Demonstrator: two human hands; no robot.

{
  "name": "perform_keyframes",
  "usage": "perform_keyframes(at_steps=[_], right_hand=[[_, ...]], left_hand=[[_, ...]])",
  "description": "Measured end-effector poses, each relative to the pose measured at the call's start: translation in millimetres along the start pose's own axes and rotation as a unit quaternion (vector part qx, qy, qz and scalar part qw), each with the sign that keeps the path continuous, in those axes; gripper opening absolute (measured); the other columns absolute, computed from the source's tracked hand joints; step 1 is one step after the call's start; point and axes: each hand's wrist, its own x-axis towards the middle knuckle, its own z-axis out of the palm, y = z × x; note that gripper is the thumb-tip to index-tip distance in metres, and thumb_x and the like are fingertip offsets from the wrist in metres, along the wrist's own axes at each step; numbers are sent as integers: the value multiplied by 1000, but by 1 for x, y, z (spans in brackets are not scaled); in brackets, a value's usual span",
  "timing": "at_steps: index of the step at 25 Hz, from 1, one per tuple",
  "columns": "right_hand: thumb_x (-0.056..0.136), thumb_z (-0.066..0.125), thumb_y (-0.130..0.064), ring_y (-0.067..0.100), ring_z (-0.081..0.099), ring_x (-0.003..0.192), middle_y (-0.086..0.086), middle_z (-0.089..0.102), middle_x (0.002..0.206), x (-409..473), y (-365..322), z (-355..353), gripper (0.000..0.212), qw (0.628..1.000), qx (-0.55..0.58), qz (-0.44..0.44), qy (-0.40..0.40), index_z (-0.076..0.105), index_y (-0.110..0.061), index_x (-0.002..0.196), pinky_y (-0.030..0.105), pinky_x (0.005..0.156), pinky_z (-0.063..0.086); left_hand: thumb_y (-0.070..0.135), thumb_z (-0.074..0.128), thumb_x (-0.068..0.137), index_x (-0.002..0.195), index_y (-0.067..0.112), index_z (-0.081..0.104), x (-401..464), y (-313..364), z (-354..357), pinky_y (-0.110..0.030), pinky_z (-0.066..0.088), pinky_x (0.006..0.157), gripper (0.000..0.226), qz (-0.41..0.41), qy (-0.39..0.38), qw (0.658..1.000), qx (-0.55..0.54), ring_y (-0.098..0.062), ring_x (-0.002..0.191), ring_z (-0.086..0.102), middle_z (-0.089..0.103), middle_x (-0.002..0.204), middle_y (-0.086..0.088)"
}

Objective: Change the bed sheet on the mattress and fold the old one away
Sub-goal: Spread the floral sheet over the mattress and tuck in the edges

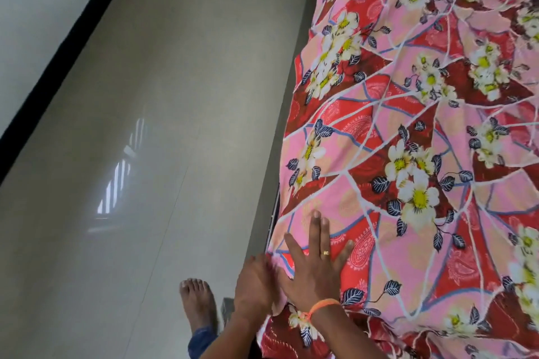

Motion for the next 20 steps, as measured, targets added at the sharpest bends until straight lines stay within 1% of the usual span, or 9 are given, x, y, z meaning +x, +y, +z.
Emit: perform_keyframes(at_steps=[2, 3, 8, 11, 13, 15, 16, 18, 20], right_hand=[[65, 65, -62, 34, 3, 149, 16, 0, 161, -1, -1, -8, 68, 1000, -1, 0, -14, 56, -39, 128, 78, 101, 10], [66, 65, -63, 35, 1, 149, 16, -1, 161, -2, -4, -11, 67, 1000, -3, 1, -17, 56, -39, 128, 78, 101, 10], [72, 62, -67, 39, -4, 148, 23, 2, 160, -3, -24, -8, 64, 999, 1, 32, 18, 57, -31, 126, 79, 101, -5], [74, 75, -42, 36, 15, 147, 19, 36, 150, -15, -45, -5, 45, 1000, -4, -16, 3, 65, -22, 113, 80, 102, 0], [68, 80, -18, 32, 35, 141, 11, 62, 122, -24, -53, -5, 29, 998, -11, -57, -29, 72, -17, 96, 80, 101, 7], [63, 78, -7, 30, 44, 135, 6, 70, 99, -27, -50, -4, 22, 996, -19, -67, -53, 76, -13, 84, 79, 103, 3], [67, 73, -4, 30, 42, 137, 6, 71, 99, -26, -48, -6, 23, 994, -30, -69, -77, 77, -13, 87, 79, 103, 0], [81, 58, -4, 28, 27, 145, 7, 66, 118, -19, -49, -16, 31, 986, -59, -80, -133, 72, -13, 108, 77, 102, -12], [93, 43, -6, 25, 16, 148, 8, 57, 134, -10, -54, -20, 36, 982, -63, -82, -156, 63, -12, 122, 74, 99, -23]], left_hand=[[40, 47, 84, 73, 21, 57, -4, -1, -10, -23, 40, 59, 24, -26, -2, 997, -75, -27, 80, 65, 69, 86, -6], [38, 48, 84, 69, 22, 52, -4, -6, -14, -22, 37, 56, 22, -27, 2, 997, -65, -26, 76, 64, 67, 82, -4], [12, 54, 89, 78, 18, 54, 19, -54, -25, -31, 44, 62, 12, 0, 30, 999, 22, -29, 75, 61, 58, 85, -8], [14, 46, 91, 90, 32, 45, 9, -80, -34, -43, 54, 67, 18, 37, 9, 994, 99, -18, 74, 57, 50, 90, 5], [8, 44, 89, 91, 38, 40, 4, -89, -41, -47, 55, 71, 31, 35, -17, 992, 119, -16, 75, 55, 49, 92, 7], [5, 48, 92, 97, 35, 47, 4, -92, -46, -43, 53, 78, 30, 6, -15, 995, 100, -17, 81, 56, 57, 100, 2], [6, 49, 93, 104, 27, 53, 3, -93, -48, -35, 51, 79, 24, -21, -9, 995, 94, -17, 84, 56, 59, 105, -2], [7, 49, 94, 110, 17, 59, -4, -91, -50, -26, 46, 80, 21, -78, 1, 993, 87, -17, 90, 57, 63, 111, -5], [13, 48, 91, 104, 23, 60, -7, -78, -49, -32, 48, 90, 21, -122, -17, 989, 83, -19, 96, 62, 68, 110, -2]])
